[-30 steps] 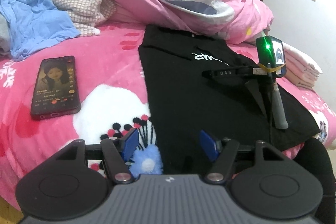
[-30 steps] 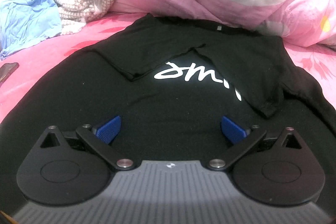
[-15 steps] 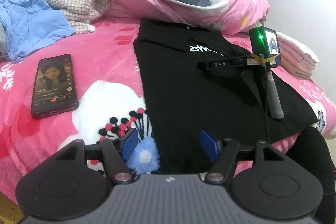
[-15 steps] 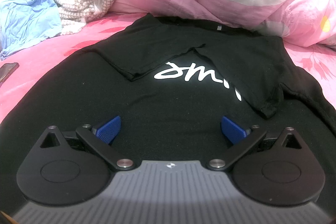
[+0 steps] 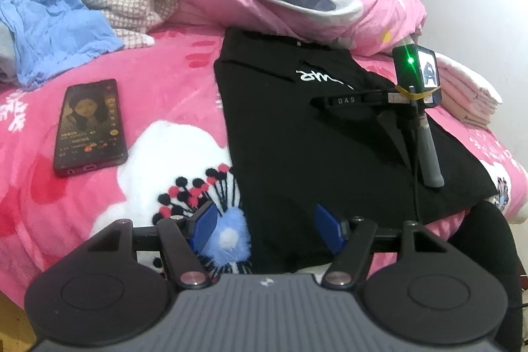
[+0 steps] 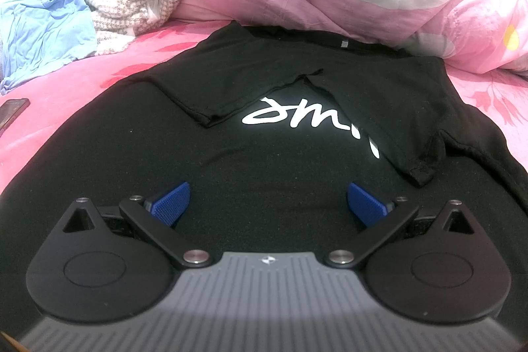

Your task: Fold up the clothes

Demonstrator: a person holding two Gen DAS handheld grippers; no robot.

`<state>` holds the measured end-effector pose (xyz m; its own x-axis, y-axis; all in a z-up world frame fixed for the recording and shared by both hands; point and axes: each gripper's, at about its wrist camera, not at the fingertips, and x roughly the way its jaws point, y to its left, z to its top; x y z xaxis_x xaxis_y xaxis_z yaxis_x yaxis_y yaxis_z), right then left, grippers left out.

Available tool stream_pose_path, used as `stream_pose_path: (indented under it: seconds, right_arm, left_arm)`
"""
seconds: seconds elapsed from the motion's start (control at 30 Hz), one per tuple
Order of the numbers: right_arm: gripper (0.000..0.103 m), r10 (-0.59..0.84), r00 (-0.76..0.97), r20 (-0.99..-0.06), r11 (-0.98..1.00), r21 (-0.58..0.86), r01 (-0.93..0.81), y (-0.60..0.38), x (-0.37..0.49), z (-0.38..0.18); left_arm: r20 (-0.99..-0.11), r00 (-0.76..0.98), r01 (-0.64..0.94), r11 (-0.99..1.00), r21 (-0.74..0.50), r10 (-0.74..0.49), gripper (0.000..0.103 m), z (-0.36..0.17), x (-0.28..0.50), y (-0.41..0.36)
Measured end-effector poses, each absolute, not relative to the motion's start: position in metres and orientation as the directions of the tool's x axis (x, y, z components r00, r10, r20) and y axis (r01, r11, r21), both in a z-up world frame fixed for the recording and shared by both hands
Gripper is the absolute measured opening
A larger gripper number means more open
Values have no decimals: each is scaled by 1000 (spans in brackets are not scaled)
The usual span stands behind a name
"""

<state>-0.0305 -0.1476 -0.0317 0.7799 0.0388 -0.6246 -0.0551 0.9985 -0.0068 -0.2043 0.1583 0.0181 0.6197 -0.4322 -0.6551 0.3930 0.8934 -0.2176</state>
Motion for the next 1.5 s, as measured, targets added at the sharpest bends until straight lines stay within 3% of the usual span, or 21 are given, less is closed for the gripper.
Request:
stream_pose_path:
  seconds: [1.5]
  right_arm:
    - [102, 37, 781, -624, 999, -6, -52, -147, -31, -31]
  left_arm:
    - [-650, 602, 404, 879, -253, -464, 67, 7, -202, 168]
